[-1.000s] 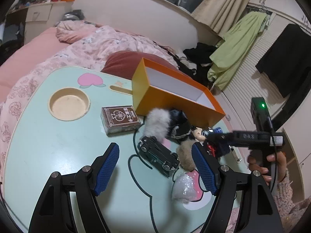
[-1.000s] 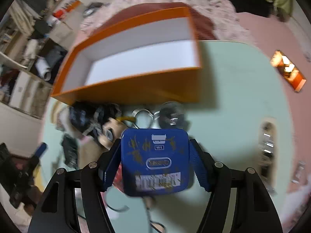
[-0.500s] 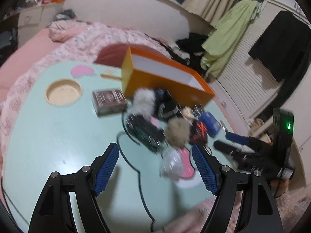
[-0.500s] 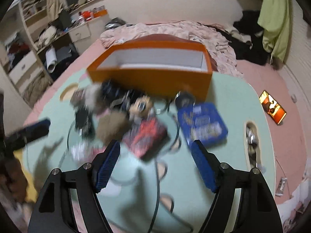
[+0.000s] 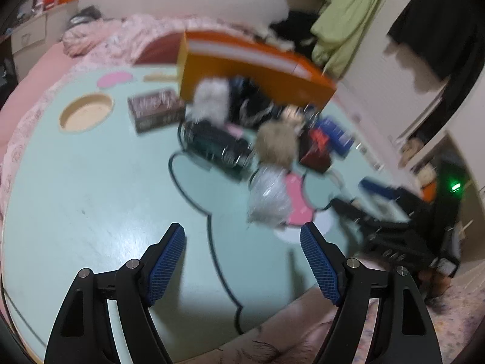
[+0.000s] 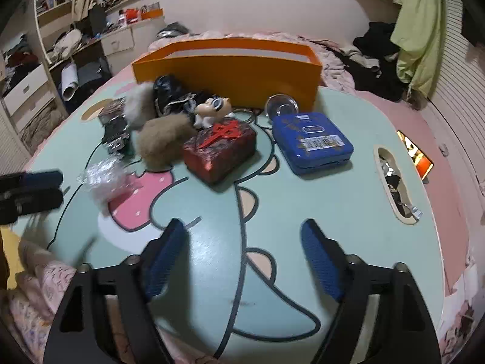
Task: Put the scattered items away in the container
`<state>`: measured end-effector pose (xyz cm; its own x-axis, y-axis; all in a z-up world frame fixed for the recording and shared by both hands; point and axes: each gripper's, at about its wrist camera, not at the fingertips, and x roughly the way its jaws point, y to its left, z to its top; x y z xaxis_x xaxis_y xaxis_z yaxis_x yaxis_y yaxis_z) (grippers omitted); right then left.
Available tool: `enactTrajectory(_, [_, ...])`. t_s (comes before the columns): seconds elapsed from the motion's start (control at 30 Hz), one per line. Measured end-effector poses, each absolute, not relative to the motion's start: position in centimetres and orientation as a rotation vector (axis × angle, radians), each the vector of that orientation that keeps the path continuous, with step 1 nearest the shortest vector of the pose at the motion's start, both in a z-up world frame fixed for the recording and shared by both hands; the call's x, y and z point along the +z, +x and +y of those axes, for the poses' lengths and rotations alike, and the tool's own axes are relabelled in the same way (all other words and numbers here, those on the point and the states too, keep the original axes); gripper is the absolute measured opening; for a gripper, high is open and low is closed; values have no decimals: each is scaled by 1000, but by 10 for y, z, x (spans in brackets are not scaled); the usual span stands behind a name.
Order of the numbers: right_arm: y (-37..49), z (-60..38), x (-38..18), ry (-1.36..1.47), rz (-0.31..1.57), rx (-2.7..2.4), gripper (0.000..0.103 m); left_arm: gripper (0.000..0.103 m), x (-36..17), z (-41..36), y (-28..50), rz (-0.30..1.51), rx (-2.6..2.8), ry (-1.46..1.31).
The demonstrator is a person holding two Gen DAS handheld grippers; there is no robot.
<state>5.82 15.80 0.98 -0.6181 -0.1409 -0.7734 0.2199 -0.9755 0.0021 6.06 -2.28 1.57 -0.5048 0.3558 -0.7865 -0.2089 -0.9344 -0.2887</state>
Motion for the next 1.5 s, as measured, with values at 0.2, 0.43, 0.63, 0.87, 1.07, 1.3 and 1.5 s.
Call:
enactTrajectory(0.2, [59, 157, 3, 1211, 131, -2679, 103, 103, 8, 6, 62, 103, 2502, -1347])
enactTrajectory(0.43, [60, 155, 1, 1196, 137, -2682, 103, 103, 6, 9, 67, 215, 2529, -1243])
enactTrajectory(0.63, [60, 155, 1, 1196, 135, -2683, 103, 103, 8, 8, 66, 213, 2531, -1240])
enactTrajectory(0.87, [60, 155, 1, 1196, 135, -2683, 103, 103, 3, 10, 65, 213, 2530, -1238])
enactTrajectory(1.07, [60, 155, 1, 1196, 135, -2683, 103, 103, 2, 10, 64, 212, 2530, -1236])
enactTrajectory(1.3, [61, 154, 1, 1196, 135, -2684, 103, 103, 2, 10, 64, 217, 2527, -1241])
enactTrajectory(1.5, [61, 154, 1, 1196, 135, -2684, 103, 103, 2, 9, 65, 223, 2516, -1228])
